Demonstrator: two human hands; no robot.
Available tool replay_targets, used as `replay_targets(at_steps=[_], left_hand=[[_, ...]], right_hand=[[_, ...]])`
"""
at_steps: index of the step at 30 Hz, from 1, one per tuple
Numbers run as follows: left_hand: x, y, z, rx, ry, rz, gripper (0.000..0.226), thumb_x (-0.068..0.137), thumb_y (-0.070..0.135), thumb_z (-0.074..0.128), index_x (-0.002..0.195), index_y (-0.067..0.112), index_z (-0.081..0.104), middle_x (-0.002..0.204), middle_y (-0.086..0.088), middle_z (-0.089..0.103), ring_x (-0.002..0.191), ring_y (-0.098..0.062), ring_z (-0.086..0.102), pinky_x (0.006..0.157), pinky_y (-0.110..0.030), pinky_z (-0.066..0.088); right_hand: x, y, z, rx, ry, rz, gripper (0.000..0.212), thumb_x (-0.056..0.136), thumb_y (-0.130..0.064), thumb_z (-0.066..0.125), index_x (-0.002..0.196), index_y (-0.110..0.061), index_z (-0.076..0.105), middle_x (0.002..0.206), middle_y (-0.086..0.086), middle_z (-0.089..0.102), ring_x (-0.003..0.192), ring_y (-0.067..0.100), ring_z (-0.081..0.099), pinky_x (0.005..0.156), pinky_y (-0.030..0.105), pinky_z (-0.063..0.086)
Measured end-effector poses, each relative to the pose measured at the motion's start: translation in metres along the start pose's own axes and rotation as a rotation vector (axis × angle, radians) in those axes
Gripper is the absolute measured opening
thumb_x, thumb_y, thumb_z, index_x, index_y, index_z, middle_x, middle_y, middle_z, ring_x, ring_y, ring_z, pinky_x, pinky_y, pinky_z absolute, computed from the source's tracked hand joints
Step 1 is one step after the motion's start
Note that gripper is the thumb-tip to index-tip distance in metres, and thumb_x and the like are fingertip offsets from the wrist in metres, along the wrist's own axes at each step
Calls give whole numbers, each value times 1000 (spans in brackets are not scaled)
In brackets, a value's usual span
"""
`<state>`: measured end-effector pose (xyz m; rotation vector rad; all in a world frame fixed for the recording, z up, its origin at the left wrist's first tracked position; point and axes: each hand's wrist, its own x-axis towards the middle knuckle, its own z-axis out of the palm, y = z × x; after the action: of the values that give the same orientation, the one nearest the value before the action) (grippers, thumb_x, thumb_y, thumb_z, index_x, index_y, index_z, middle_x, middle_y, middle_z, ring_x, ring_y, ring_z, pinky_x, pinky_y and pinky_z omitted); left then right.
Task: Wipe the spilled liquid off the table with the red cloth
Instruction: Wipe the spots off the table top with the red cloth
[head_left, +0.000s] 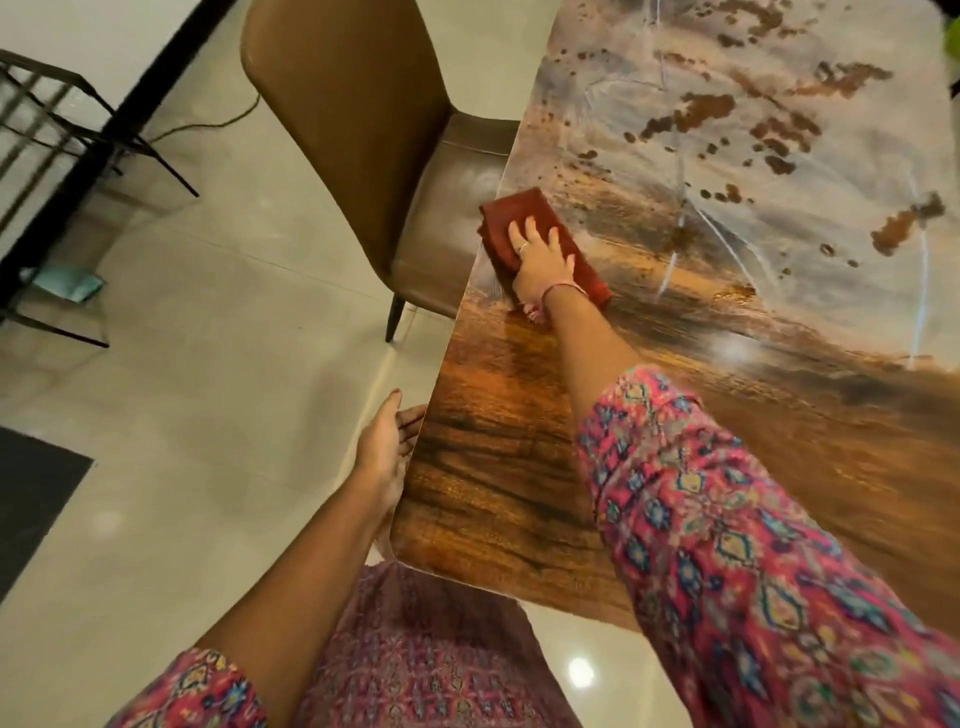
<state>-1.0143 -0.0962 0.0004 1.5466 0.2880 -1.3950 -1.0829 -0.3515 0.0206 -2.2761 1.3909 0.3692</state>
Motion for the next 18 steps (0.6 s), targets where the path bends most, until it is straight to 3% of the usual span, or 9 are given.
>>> replay_targets(at_steps=[4,9,13,18], left_hand=[[0,1,0,-20,-21,-38,51,94,54,38,101,12,64,101,-6,65,96,-20,59,72,-30,46],[4,0,2,-45,17,-25,49,95,53,38,93,12,66,93,-8,64,85,-17,59,66,-28,46],[5,2,1,-40,27,-40,47,96,50,38,95,12,66,91,-7,65,85,-17,60,66,-28,47],[7,7,-2,-35,-33,-137,47,97,48,36,95,11,65,89,-7,66,82,-20,61,69,-31,49]], right_hand=[[-87,-12,59,23,132,-136,76,90,1,43,152,-27,9,161,-3,1,147,29,-4,116,55,3],[-213,-10,123,27,82,-239,79,88,2,39,152,-31,6,161,-6,0,147,26,-7,116,51,1],[-201,-15,115,49,62,-200,76,90,0,38,152,-32,7,161,-7,0,147,24,-7,116,50,1],[-115,-24,70,36,125,-112,75,91,1,40,152,-31,10,161,-8,2,147,25,-3,115,54,6]])
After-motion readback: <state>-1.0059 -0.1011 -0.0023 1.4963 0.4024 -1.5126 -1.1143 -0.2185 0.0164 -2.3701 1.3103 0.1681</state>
